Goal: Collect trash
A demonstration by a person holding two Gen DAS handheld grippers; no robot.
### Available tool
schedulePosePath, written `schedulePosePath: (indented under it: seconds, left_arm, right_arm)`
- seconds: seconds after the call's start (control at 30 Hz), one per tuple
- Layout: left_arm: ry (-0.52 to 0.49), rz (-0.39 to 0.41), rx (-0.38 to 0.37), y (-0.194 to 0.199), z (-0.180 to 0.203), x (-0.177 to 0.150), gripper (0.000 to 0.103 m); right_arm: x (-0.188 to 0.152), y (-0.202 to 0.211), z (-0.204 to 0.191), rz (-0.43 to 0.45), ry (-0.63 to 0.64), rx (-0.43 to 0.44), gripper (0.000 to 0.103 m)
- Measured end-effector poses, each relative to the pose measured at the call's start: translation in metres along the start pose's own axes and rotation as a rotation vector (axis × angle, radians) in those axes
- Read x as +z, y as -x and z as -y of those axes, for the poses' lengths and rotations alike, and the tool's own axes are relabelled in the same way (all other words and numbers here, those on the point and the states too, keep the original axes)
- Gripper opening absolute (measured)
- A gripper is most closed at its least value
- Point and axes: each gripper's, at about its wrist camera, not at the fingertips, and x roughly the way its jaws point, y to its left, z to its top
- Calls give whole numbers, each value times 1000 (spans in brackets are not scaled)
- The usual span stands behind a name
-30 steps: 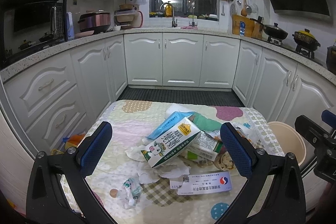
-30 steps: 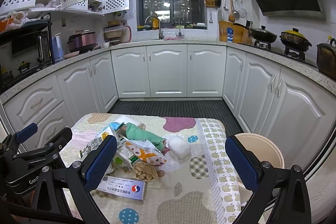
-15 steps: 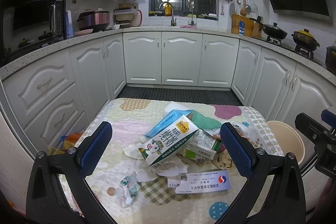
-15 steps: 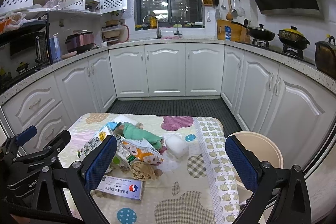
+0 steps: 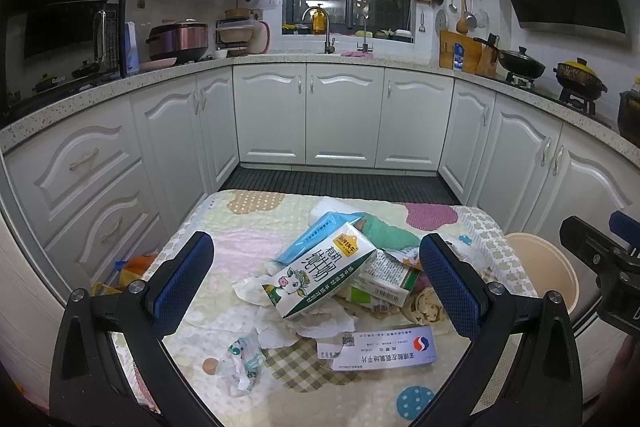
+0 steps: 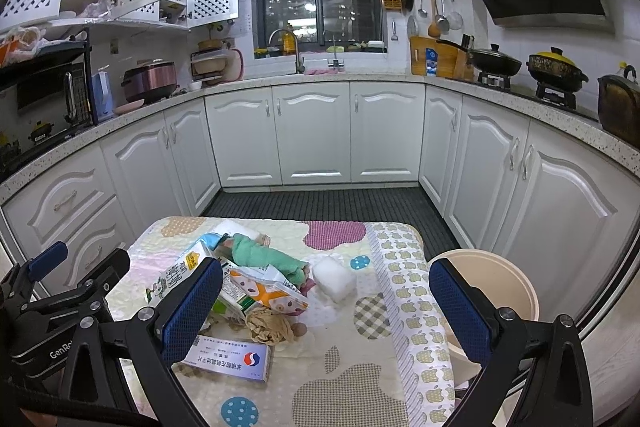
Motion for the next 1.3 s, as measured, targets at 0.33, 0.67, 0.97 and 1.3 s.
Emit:
schedulePosePath:
  seconds: [0.33,0.67,0.97,1.3]
  left_arm:
    - [1,1,0,2,-1,2,102]
    - [-1,2,3,1,-2,3,102]
    - [-4,-7,10,-3,-1,3,102]
    - [-4,-13,18,-8,-3,-1,102]
  right_arm:
    - [0,-3,-1,-11,0,4,102]
    - [2,-5,0,-18,-2,8,102]
    - [1,-6,3,-18,-11,13,102]
    - [-1,-6,3,-13,-4,20,102]
